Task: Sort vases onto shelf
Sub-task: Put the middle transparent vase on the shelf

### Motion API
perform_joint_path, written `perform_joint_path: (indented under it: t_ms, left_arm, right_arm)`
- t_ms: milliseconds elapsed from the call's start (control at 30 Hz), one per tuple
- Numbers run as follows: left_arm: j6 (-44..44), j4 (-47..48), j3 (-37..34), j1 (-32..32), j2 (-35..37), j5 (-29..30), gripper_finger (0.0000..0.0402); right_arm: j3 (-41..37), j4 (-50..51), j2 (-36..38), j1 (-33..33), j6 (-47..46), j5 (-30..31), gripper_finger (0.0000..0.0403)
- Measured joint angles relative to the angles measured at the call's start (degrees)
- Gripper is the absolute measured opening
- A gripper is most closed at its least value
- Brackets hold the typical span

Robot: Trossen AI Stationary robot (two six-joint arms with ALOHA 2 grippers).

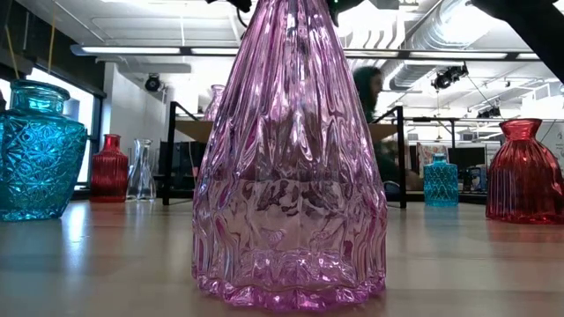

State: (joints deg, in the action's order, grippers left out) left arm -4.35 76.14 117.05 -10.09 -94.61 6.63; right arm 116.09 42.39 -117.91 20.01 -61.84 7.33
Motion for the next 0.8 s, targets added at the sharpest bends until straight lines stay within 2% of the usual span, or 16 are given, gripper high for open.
perform_joint_path:
  t_ms: [167,467,800]
  left_arm:
    - [0.02,0.0,0.0,-0.01,0.0,0.01,0.0058]
    - [0.02,0.0,0.0,0.0,0.0,0.01,0.0058]
    - [-0.01,-0.01,0.0,0.01,0.0,0.01,0.0058]
  right_arm:
    - [0.0,1.91,0.0,-1.01,-7.03,5.56,0.0049]
    - [0.0,3.22,0.0,-1.05,-13.85,10.12,0.0049]
    - [0.0,2.25,-2.04,-1.05,-16.34,10.89,0.0049]
